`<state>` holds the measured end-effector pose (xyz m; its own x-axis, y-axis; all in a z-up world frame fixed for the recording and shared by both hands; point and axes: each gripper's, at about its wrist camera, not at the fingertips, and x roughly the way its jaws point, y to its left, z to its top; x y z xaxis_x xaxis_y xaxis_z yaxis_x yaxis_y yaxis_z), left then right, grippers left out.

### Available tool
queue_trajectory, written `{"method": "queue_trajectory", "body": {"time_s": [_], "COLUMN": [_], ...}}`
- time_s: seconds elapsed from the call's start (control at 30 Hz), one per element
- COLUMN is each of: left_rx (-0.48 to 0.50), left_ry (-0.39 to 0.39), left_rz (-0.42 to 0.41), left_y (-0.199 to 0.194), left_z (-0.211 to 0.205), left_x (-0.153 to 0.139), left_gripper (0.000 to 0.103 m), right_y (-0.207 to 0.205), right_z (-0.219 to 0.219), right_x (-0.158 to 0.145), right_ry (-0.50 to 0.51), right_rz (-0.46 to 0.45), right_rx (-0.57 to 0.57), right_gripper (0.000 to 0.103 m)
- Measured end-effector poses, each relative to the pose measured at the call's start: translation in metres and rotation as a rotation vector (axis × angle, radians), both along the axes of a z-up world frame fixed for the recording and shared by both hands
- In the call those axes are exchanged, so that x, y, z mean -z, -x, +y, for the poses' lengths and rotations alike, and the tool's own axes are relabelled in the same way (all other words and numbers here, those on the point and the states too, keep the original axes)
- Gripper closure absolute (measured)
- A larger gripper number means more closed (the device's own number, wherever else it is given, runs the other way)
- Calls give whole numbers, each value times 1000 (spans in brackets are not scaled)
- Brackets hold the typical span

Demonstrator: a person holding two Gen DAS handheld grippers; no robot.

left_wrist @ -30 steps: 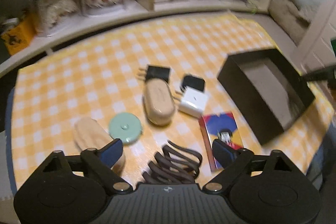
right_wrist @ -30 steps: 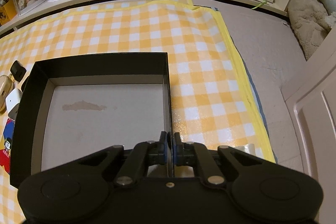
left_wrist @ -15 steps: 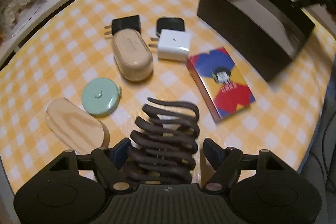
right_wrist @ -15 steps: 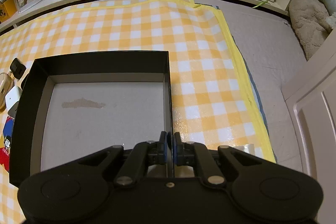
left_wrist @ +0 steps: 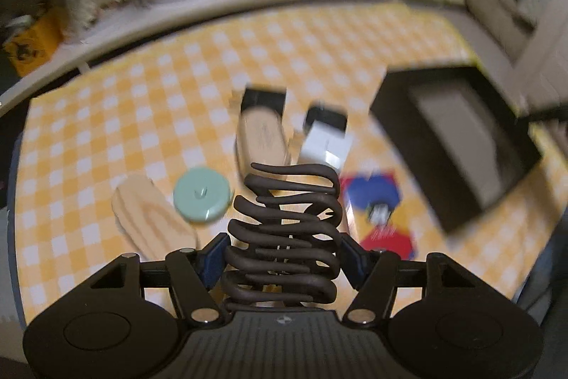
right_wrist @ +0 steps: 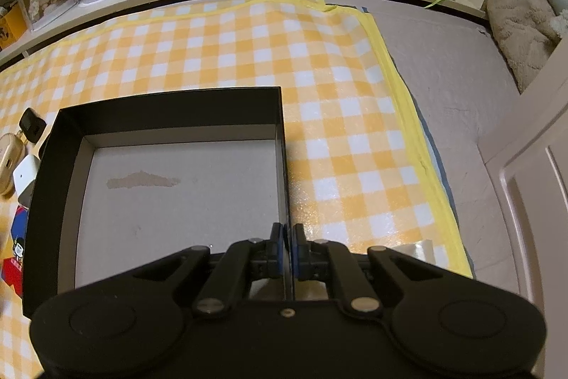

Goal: Organize rigid objects
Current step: 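Carry the coil bundle with the left gripper into the black box and release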

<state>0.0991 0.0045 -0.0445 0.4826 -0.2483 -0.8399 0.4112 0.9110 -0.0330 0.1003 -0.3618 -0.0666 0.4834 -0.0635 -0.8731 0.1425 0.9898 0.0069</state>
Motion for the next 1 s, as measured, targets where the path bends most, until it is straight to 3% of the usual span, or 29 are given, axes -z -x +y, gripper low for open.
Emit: {"method": "queue_trajectory", "body": {"time_s": [0.13,0.37,0.67,1.0], "left_rx": [-56,-96,-143,-166], "left_ry": [107,198,269,319], "left_rz": [-24,-58,-26,56], "left_y": [4,6,1,-3], "left_z": [-23,-94,-182,-223], "left_x": [-17,-22,7,48], "left_gripper": [38,38,38,38], "right_y": [0,1,4,5], "right_z": [-1,-5,-9,-15], "right_x": [1,1,2,2], "right_ry": [-27,-61,-112,-178], "right_rz": [-5,-15,-27,-30], "right_rx": [13,24,40,67], "right_gripper": [99,99,99,98]}}
